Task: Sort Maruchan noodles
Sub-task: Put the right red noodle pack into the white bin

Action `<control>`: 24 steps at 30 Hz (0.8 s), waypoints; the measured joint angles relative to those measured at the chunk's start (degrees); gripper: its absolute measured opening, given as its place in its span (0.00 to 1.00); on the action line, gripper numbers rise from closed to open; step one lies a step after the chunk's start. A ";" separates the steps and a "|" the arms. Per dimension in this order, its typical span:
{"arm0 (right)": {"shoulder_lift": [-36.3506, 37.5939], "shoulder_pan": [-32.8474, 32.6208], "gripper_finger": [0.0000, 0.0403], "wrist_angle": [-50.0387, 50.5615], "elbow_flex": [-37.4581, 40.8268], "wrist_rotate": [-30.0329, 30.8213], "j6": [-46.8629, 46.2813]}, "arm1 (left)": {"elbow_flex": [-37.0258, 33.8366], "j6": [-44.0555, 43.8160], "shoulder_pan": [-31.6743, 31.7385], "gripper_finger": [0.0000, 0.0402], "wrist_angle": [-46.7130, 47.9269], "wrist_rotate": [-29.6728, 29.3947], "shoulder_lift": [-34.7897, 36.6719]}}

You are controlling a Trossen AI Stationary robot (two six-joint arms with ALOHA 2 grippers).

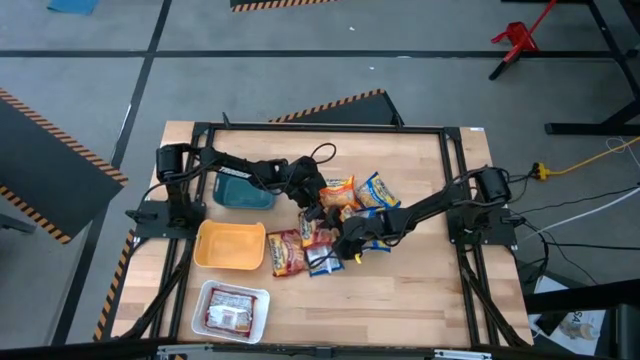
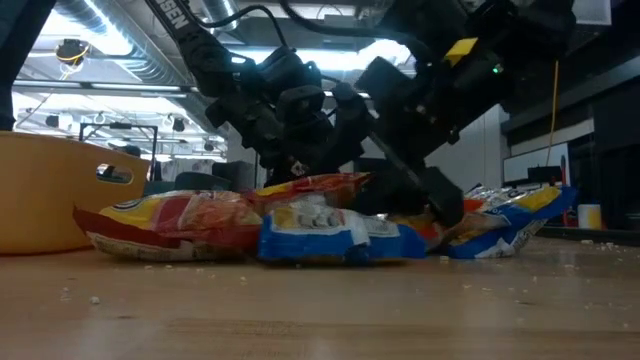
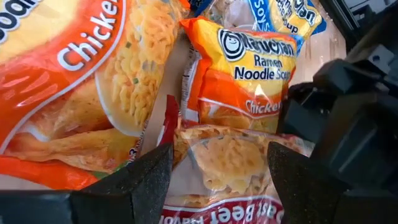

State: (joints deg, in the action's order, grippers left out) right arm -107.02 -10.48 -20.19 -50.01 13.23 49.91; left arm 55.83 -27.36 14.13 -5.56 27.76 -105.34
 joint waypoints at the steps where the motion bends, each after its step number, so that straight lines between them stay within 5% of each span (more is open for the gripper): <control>1: -0.41 -0.01 0.68 -0.12 -0.41 0.70 0.00 | 0.00 -0.05 0.01 0.64 -0.11 -0.02 0.00; 16: -0.92 -0.02 0.25 2.26 -1.82 6.55 -3.22 | 0.00 -0.76 0.19 0.64 -0.97 -1.78 0.00; 24: -0.94 -1.14 0.24 2.34 -1.74 11.55 -3.19 | 0.00 -9.60 4.24 0.64 -1.58 6.08 0.00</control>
State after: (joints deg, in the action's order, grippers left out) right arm -107.96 -11.63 -17.85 -51.75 24.78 46.72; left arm 55.83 -36.96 18.37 -7.13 33.84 -105.34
